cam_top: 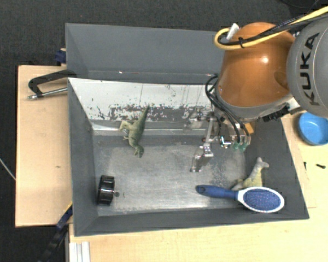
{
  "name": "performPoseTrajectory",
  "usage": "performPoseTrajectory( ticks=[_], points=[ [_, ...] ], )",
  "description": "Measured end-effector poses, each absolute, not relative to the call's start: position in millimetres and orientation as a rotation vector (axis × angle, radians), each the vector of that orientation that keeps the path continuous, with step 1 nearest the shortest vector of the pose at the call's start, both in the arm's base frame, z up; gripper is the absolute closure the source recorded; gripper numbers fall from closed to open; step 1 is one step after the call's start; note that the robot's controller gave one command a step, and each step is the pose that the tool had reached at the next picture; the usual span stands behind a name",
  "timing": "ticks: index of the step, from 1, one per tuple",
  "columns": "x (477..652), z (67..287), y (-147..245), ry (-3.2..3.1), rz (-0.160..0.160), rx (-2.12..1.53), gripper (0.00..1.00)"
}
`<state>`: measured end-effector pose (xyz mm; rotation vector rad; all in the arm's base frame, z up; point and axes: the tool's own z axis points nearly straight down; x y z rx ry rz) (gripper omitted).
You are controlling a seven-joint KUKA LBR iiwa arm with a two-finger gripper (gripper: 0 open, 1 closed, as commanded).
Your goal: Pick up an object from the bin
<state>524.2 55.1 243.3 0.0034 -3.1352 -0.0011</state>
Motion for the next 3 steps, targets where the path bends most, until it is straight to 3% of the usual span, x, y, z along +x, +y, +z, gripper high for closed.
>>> performPoseTrajectory(
  ticks=[1,2,3],
  points=[
    [512.2,102.7,-23.8,-3.1,-0.001,0.476,0.0],
    [507.2,73.2,-64.1,-3.114,-0.033,0.368,0.0],
    [498.9,71.7,-66.5,-3.075,-0.029,0.379,1.0]
  ],
)
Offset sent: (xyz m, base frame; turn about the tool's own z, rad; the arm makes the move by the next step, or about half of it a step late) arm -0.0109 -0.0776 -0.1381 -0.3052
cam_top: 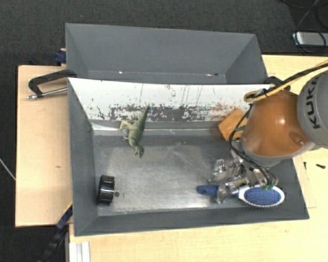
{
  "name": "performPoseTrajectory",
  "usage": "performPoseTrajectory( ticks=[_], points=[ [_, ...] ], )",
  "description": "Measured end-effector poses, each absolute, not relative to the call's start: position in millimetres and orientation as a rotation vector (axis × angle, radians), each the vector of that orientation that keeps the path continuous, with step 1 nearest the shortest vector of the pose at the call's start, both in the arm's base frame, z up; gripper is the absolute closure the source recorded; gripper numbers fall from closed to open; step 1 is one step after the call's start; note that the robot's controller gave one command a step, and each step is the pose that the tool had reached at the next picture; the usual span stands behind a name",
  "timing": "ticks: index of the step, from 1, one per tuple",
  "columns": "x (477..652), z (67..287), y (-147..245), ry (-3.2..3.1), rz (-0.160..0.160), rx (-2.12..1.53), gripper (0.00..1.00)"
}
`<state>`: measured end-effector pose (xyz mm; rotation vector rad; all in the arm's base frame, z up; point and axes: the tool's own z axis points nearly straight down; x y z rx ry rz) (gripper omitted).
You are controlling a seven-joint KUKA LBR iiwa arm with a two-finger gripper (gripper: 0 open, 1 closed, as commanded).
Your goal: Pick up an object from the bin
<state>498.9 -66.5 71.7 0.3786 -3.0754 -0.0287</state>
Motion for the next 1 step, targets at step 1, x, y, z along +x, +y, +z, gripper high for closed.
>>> performPoseTrajectory(
  ticks=[1],
  points=[
    [497.1,182.3,-66.0,-3.132,-0.001,0.347,1.0]
  ],
)
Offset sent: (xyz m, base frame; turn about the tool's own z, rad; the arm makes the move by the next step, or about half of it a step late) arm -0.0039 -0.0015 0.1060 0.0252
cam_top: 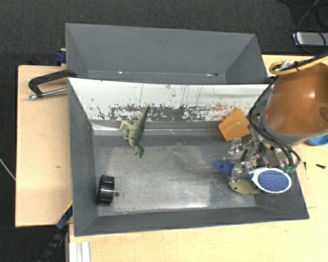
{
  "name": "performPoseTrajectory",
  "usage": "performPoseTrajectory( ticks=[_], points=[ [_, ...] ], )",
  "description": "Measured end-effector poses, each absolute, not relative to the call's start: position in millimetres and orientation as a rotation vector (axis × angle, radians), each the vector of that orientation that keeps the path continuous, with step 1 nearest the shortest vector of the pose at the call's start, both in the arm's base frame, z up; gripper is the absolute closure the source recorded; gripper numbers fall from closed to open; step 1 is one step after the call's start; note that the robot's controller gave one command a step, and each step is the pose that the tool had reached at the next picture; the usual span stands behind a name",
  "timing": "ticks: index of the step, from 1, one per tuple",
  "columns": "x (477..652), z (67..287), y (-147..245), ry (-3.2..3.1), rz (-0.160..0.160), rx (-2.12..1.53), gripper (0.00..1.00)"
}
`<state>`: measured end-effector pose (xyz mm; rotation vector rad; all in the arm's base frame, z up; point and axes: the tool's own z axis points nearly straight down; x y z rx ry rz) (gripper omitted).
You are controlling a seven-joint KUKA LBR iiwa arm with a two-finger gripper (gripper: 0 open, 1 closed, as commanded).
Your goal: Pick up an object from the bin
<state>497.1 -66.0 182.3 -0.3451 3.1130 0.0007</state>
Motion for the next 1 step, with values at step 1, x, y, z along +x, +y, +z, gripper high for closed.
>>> performPoseTrajectory(
  ticks=[1],
  points=[
    [494.2,224.9,-68.0,3.113,-0.001,-0.345,1.0]
  ],
)
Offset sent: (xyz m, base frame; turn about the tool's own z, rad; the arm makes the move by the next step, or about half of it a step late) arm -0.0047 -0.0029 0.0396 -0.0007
